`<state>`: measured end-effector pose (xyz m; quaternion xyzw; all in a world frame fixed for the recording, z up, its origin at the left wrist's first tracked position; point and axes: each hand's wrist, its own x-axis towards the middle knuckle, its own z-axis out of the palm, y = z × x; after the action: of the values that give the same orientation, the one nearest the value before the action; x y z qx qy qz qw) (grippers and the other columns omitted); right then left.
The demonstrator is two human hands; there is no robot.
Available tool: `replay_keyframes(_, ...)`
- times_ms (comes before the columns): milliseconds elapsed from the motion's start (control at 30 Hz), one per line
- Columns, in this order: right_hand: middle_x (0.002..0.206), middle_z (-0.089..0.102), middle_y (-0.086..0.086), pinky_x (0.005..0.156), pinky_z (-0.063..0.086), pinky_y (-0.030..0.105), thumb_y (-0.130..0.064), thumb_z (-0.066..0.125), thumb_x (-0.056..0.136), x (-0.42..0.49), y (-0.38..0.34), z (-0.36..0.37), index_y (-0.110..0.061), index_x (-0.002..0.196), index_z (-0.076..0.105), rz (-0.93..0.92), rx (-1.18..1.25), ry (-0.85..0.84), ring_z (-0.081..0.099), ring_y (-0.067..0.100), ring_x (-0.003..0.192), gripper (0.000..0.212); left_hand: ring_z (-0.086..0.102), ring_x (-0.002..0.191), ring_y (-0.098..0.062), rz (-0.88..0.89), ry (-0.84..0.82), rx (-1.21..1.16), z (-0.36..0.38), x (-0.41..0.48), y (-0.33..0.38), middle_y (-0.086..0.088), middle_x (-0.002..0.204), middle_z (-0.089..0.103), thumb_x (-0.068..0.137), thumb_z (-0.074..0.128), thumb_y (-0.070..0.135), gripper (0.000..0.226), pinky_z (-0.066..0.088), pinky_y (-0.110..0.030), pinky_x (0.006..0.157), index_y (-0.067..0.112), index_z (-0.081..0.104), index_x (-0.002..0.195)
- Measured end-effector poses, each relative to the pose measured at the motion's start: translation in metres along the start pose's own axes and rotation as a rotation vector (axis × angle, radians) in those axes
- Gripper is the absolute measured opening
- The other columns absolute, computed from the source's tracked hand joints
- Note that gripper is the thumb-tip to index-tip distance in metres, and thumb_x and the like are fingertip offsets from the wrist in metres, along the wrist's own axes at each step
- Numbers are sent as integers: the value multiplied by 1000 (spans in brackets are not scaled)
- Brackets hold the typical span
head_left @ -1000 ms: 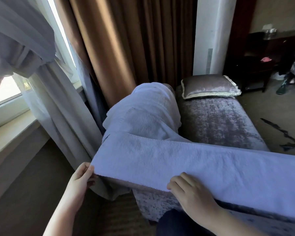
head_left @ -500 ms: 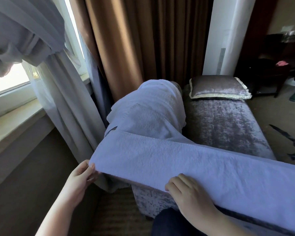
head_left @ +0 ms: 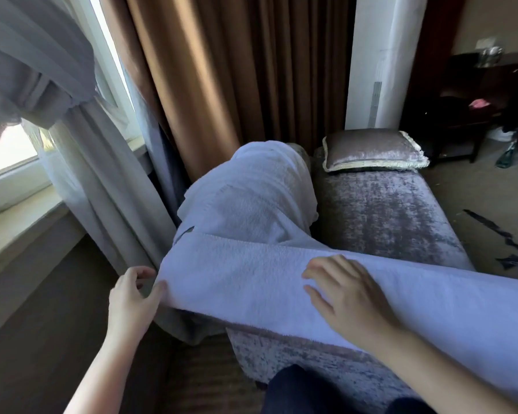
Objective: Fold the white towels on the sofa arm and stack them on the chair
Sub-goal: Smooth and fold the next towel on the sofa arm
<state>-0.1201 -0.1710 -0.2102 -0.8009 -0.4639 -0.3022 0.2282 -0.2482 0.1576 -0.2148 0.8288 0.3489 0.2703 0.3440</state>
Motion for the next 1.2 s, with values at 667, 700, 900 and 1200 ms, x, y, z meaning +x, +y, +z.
replay_keyframes(667,107,62,1,82,46,38,0,53,87,85,132,88,-18,117,58,300,6,-357,53,25,107,35,58,110,-31,786,114,651,153,119,137,-1,109,67,77,35,8,45,31,-52,101,16,69,104)
replay_keyframes(700,117,58,1,88,43,37,-4,47,92,84,133,90,-19,129,49,311,20,-476,48,24,115,39,58,106,-31,776,131,638,155,120,137,-2,103,66,76,36,7,42,34,-53,99,16,69,100)
replay_keyframes(900,131,52,11,92,49,41,-23,40,100,81,141,97,-25,146,32,488,178,-770,53,28,114,47,54,77,-30,775,213,563,154,120,135,-6,83,57,68,44,4,27,39,-41,71,14,65,83)
replay_keyframes(1200,100,60,1,82,51,38,-27,52,94,79,143,102,-22,99,60,602,262,-740,59,22,92,11,47,111,-21,693,-152,989,124,139,167,5,109,55,86,51,15,21,29,-35,83,21,55,106)
